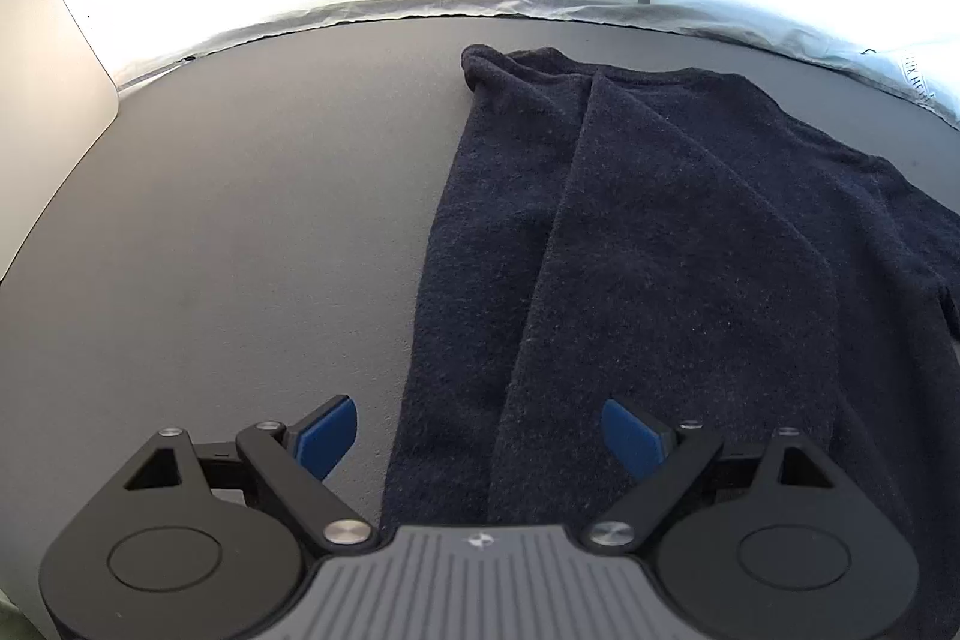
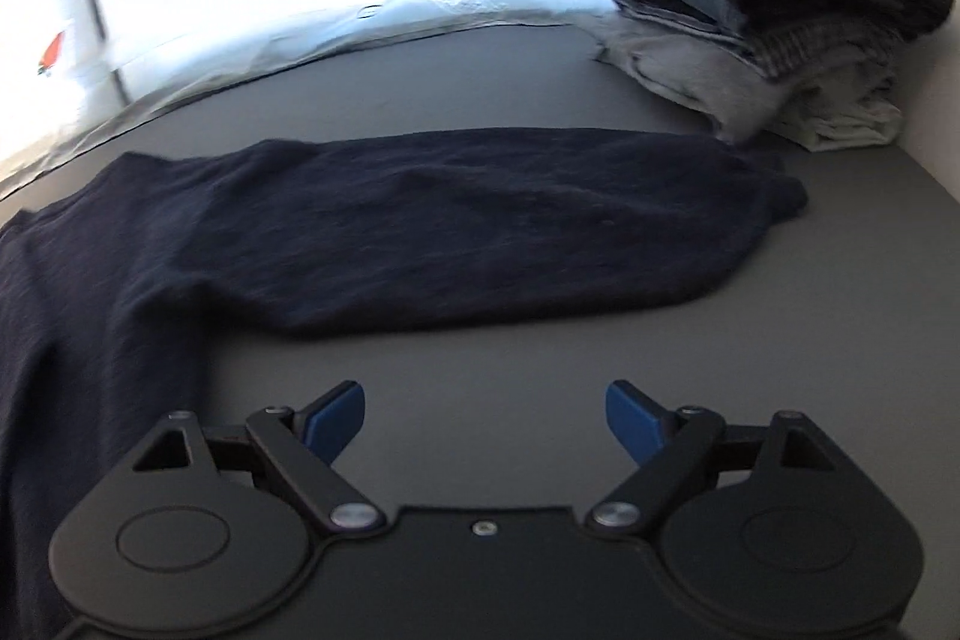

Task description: Fold clothes

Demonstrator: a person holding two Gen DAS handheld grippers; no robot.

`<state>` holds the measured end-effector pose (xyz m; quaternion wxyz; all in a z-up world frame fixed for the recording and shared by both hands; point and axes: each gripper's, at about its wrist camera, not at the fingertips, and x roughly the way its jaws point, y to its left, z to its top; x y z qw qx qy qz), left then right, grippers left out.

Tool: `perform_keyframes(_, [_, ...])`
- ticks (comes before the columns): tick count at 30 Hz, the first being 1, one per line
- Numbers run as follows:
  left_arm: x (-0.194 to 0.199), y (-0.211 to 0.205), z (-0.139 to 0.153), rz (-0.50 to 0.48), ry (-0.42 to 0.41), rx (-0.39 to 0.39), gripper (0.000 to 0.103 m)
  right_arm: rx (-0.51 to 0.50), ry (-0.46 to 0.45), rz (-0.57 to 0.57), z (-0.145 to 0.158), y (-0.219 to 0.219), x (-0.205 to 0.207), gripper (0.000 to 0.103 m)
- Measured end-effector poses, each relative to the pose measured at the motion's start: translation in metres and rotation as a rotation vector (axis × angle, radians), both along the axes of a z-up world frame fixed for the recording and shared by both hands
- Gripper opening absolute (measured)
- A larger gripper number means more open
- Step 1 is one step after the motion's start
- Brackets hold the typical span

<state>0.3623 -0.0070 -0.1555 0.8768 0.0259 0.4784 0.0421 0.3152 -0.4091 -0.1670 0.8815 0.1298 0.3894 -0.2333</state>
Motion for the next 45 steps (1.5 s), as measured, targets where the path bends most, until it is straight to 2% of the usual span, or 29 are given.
perform_keyframes(6, [0.037,-0.013,-0.017,0.017,0.056,0.006,0.089,0.046,-0.048,-0.207,-0.015,-0.083,0.023,0.088])
perform_keyframes(10, [0.054,-0.018,-0.027,0.044,0.106,0.031,0.092,0.038,-0.084,-0.287,-0.019,-0.124,0.043,0.090])
perform_keyframes(12, [0.056,-0.015,-0.033,0.067,0.125,0.024,0.096,0.028,-0.081,-0.299,-0.020,-0.134,0.054,0.084])
perform_keyframes(14, [0.056,-0.010,-0.037,0.095,0.134,0.003,0.100,0.002,-0.072,-0.292,-0.020,-0.137,0.063,0.057])
perform_keyframes(15, [0.057,-0.007,-0.039,0.101,0.138,-0.007,0.103,-0.007,-0.070,-0.293,-0.020,-0.137,0.065,0.053])
perform_keyframes(16, [0.057,-0.004,-0.040,0.107,0.143,-0.018,0.103,0.036,-0.103,-0.308,-0.020,-0.140,0.060,0.045])
perform_keyframes(17, [0.059,-0.002,-0.041,0.112,0.150,-0.036,0.103,0.089,-0.145,-0.326,-0.020,-0.143,0.053,0.032])
perform_keyframes(18, [0.060,0.000,-0.042,0.117,0.157,-0.054,0.103,0.143,-0.186,-0.344,-0.020,-0.146,0.047,0.025])
perform_keyframes(19, [0.061,0.003,-0.043,0.122,0.164,-0.072,0.103,0.258,-0.257,-0.406,-0.024,-0.154,0.035,0.017])
perform_keyframes(20, [0.062,0.005,-0.044,0.127,0.171,-0.090,0.103,0.387,-0.334,-0.477,-0.028,-0.162,0.022,0.013])
perform_keyframes(23, [0.064,0.011,-0.046,0.120,0.183,-0.131,0.103,0.873,-0.652,-0.780,-0.068,-0.173,-0.021,0.010])
perform_keyframes(25, [0.063,0.013,-0.047,0.113,0.182,-0.143,0.103,1.049,-0.782,-0.877,-0.086,-0.163,-0.033,0.010])
perform_keyframes(31, [0.062,0.016,-0.048,0.098,0.173,-0.154,0.103,1.174,-0.799,-0.681,-0.072,-0.121,-0.004,0.009])
perform_keyframes(35, [0.058,0.016,-0.048,0.093,0.162,-0.152,0.103,1.279,-0.768,-0.521,-0.059,-0.082,0.031,0.009])
perform_keyframes(40, [0.054,0.015,-0.049,0.095,0.138,-0.150,0.103,1.401,-0.650,-0.294,-0.041,-0.014,0.081,0.009])
perform_keyframes(45, [0.054,0.016,-0.050,0.095,0.135,-0.151,0.103,1.370,-0.381,0.182,0.000,0.098,0.138,0.012])
